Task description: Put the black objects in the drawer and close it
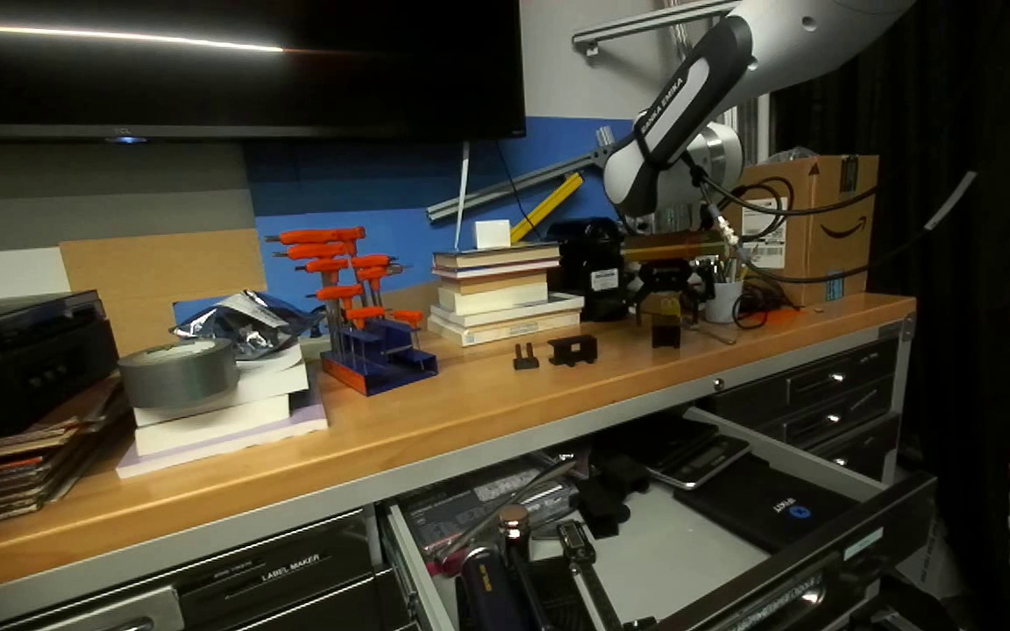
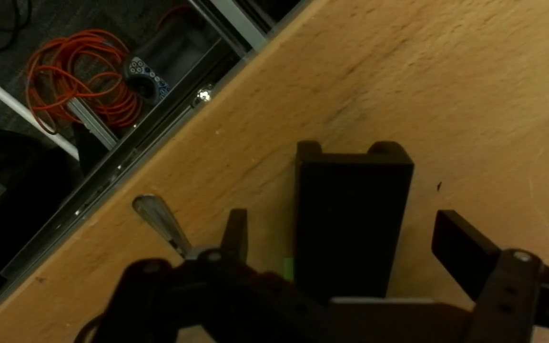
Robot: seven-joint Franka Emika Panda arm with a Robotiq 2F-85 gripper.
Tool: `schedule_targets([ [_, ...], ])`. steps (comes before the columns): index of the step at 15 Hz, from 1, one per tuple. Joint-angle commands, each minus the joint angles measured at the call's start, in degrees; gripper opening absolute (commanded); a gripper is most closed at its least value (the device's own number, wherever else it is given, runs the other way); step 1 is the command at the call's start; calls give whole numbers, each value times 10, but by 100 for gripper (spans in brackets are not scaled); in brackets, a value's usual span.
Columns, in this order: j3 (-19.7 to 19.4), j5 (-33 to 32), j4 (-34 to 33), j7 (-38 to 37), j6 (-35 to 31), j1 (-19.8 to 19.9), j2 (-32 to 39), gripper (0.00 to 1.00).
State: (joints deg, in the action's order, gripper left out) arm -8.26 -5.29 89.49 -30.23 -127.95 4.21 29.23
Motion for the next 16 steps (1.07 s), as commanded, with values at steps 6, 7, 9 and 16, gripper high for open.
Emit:
schedule_targets([
  [6,-8,21,-51,19,32,3,37,50],
  [7,-9,21,-50,18,34,3,37,44],
  [9,-9,21,-44,21,40,3,32,28],
  [16,15,56,63,125,104,12,-62,25],
])
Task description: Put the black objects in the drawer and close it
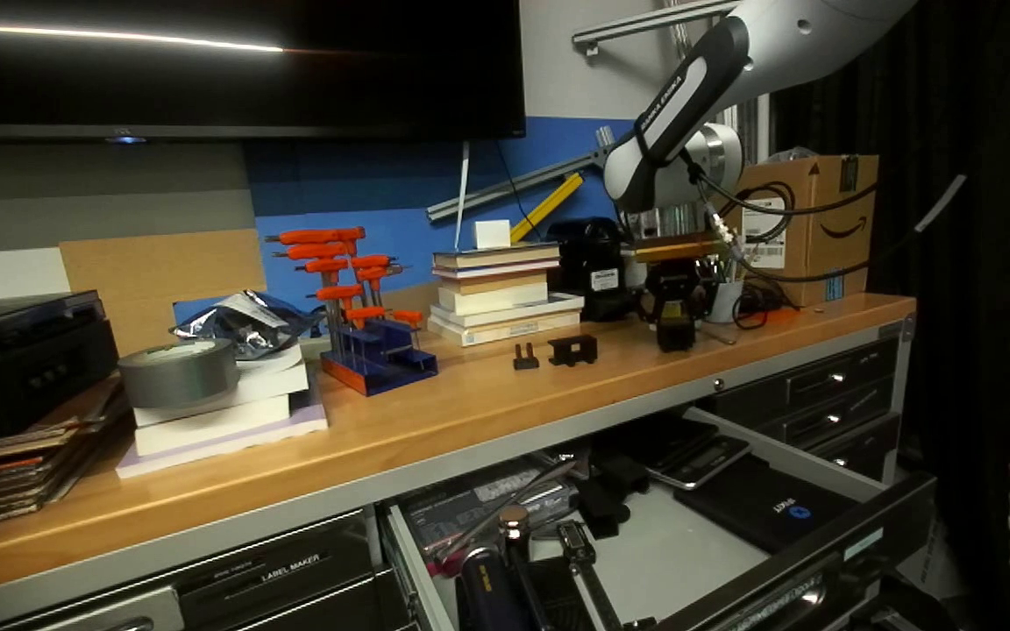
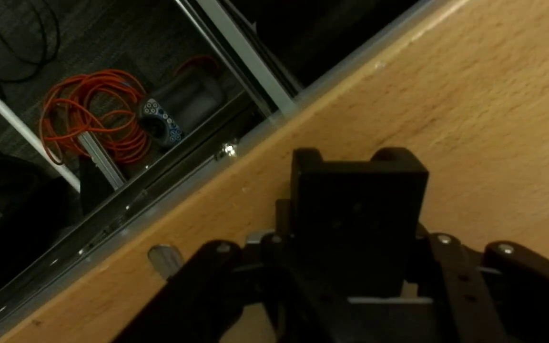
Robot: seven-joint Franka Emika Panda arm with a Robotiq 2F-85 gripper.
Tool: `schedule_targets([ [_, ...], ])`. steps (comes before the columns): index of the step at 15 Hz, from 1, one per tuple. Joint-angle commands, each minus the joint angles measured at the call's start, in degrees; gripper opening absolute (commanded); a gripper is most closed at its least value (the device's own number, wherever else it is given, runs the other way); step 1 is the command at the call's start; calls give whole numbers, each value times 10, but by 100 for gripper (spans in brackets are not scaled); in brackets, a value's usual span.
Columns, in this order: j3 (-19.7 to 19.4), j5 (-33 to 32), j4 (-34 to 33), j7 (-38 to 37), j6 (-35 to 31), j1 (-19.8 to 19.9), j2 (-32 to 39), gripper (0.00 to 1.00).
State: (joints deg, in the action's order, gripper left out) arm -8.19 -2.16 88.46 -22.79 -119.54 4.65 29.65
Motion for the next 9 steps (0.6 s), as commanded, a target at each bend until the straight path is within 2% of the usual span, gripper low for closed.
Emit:
schedule_targets([
  [1,17,34,96,65,25,8,-84,25],
  [9,45,64,333,183,4,-6,-256,25],
])
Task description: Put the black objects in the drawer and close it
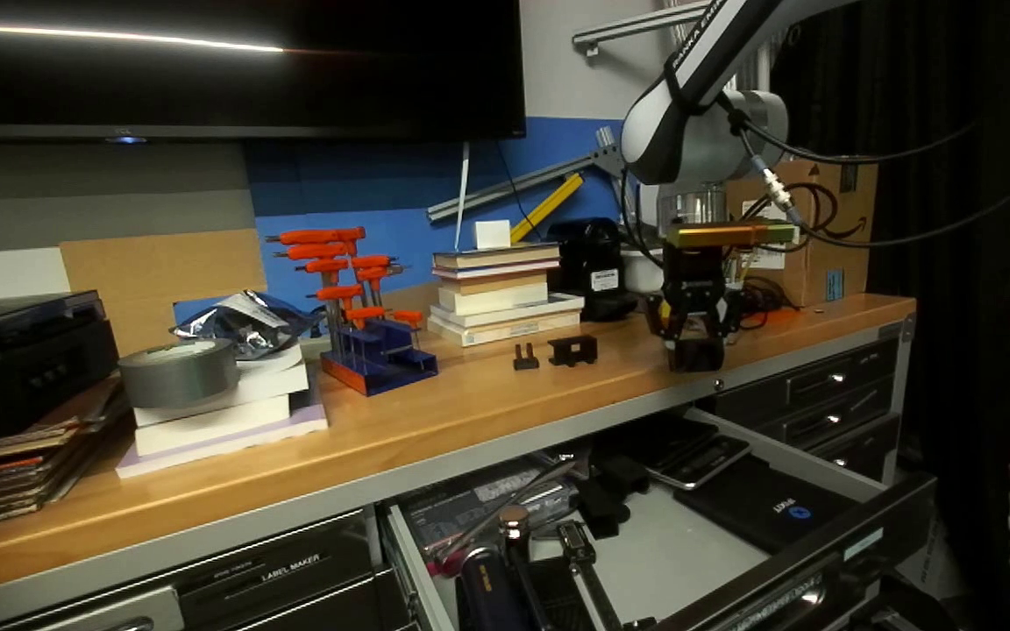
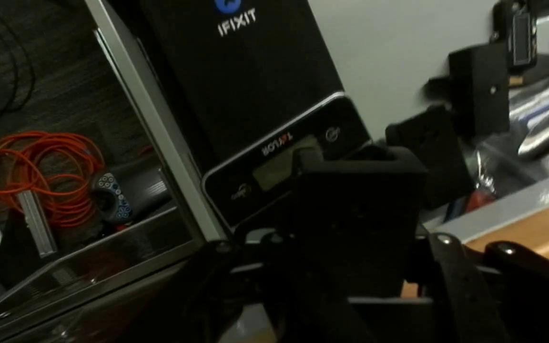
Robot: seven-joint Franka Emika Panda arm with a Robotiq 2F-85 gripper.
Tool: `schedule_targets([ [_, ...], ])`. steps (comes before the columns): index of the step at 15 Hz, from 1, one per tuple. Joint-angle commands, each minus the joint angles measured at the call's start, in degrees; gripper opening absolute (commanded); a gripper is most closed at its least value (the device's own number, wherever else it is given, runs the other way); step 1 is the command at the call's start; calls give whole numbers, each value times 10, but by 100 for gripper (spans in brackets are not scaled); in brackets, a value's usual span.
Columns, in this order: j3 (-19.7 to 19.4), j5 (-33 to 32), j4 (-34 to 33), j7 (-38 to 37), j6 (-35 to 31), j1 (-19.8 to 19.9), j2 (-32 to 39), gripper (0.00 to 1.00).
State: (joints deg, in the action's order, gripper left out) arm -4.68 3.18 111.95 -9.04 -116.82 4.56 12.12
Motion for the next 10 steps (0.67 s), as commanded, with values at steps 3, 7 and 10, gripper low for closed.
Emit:
schedule_targets([
  [3,20,-1,171,87,-73,-12,-120,25],
  [7,32,27,253,155,-175,-21,-143,25],
  [10,41,51,299,196,-255,-31,-143,25],
])
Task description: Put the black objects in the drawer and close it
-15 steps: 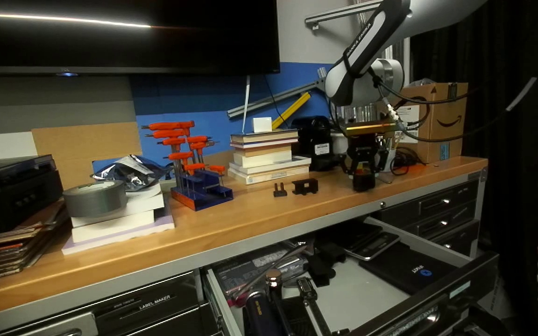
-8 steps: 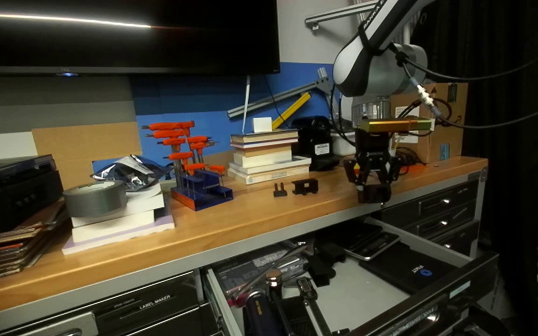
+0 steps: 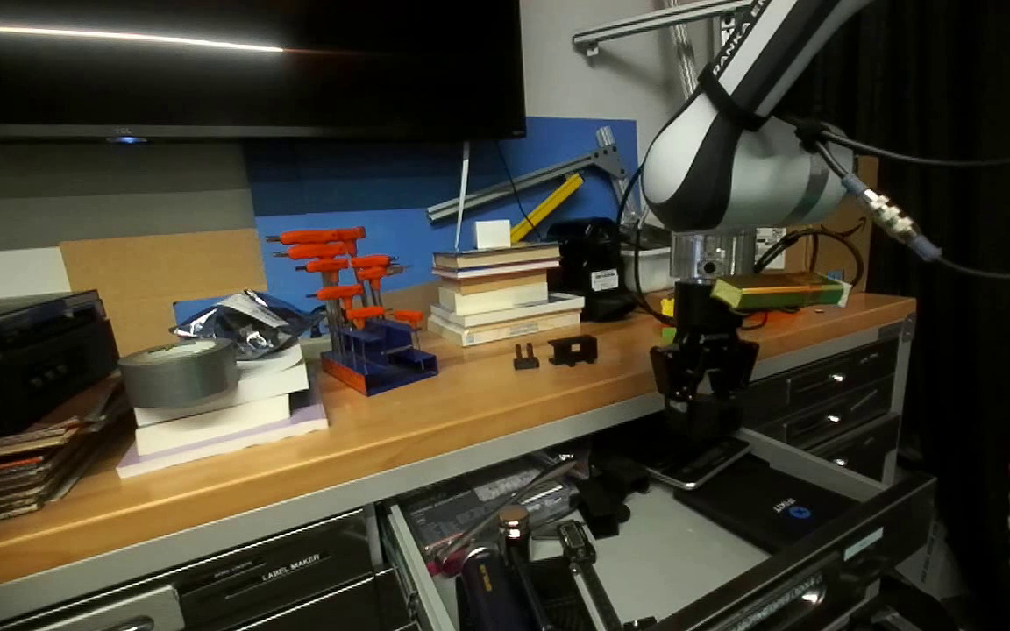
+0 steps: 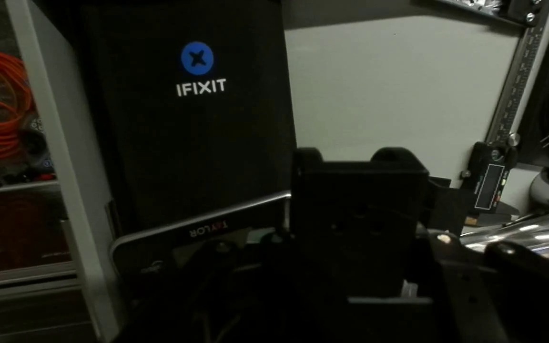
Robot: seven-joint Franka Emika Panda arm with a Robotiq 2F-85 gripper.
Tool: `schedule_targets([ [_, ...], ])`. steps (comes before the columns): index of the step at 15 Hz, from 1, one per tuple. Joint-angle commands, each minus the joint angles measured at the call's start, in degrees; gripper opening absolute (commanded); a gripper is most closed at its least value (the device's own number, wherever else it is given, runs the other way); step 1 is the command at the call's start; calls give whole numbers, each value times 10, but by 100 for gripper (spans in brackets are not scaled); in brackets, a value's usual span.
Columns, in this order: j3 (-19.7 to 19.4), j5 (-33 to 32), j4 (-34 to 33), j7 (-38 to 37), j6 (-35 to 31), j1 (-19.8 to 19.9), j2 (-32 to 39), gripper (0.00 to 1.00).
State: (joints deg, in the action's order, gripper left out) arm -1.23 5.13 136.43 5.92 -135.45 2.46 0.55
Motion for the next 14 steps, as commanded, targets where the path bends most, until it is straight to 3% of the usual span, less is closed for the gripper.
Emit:
schedule_targets([
  [1,10,48,65,64,-94,-14,-23,25],
  [9,41,162,120,177,-200,-43,3,25],
  [14,53,159,108,186,-231,-39,52,25],
])
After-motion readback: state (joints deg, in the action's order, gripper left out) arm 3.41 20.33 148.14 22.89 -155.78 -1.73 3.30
